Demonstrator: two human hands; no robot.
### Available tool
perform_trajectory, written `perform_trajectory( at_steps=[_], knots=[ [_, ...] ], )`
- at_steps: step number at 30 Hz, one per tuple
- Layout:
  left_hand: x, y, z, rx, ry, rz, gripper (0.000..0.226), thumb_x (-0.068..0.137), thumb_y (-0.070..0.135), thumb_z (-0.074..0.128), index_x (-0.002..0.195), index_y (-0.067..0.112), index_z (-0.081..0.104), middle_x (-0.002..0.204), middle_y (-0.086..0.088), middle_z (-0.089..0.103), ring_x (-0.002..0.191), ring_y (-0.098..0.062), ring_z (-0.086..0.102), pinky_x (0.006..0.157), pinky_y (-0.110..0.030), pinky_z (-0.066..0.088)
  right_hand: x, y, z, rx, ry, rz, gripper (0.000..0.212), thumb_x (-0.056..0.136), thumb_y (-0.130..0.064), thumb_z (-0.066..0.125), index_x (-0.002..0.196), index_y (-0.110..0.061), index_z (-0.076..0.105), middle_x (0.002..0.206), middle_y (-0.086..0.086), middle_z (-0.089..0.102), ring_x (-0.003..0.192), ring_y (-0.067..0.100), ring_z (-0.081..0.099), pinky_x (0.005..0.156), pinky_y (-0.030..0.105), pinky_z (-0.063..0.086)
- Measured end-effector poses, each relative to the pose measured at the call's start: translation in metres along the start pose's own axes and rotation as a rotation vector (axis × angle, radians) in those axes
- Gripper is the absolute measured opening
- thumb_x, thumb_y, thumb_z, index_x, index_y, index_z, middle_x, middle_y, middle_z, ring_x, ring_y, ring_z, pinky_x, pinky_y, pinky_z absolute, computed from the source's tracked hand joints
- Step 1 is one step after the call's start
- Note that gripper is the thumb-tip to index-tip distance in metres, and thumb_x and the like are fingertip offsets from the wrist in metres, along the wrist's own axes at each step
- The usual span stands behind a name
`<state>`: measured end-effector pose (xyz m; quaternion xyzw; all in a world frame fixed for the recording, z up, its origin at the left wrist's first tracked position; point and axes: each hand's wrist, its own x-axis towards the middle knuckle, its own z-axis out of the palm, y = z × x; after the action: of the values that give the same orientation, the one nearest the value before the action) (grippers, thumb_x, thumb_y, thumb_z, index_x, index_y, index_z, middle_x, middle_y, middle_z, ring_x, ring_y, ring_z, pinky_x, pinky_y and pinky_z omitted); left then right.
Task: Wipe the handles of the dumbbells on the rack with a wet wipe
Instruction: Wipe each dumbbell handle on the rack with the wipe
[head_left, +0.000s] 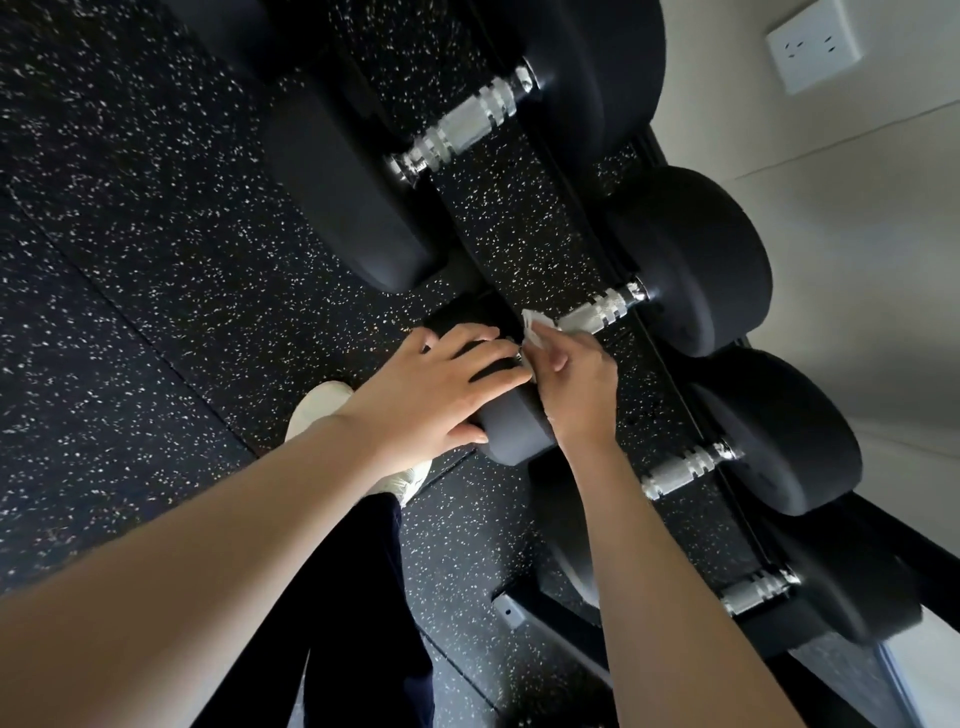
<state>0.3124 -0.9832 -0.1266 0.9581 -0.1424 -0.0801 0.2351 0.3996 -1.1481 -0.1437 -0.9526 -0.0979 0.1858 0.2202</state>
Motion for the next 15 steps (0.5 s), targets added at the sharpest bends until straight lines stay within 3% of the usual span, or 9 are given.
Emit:
perform_trajectory(
  at_steps=[4,9,15],
  knots=[
    [0.001,-0.003,0.001,-0.004,0.009,-0.001,0.076,0.062,0.043,0.081,0.130,0.024,0.052,0.132,0.002,0.052,0.121,-0.025,0.046,0.078,-0.040,0.043,0.009,-0.005,-0.006,-0.235,-0.159,-0.042,0.026,0.092,-0.031,0.057,0.117,-0.026,0.064,0.099,0.009,0.070,0.087,0.030,0.066,0.071,0.037,0.053],
    [0.000,-0.005,0.005,-0.021,0.025,0.004,0.076,0.065,0.045,0.080,0.132,0.025,0.050,0.135,0.003,0.049,0.122,-0.024,0.042,0.080,-0.041,0.044,0.021,-0.012,-0.013,-0.259,-0.317,-0.024,0.027,0.093,-0.032,0.053,0.117,-0.027,0.064,0.101,0.009,0.071,0.094,0.032,0.065,0.073,0.039,0.054],
    [-0.002,-0.005,0.008,-0.041,0.054,0.007,0.076,0.067,0.045,0.078,0.133,0.025,0.047,0.135,0.002,0.049,0.123,-0.023,0.041,0.080,-0.042,0.044,0.028,-0.021,-0.013,-0.335,-0.373,0.047,0.028,0.095,-0.040,0.047,0.112,-0.024,0.064,0.092,0.013,0.069,0.086,0.033,0.064,0.071,0.043,0.054]
  ],
)
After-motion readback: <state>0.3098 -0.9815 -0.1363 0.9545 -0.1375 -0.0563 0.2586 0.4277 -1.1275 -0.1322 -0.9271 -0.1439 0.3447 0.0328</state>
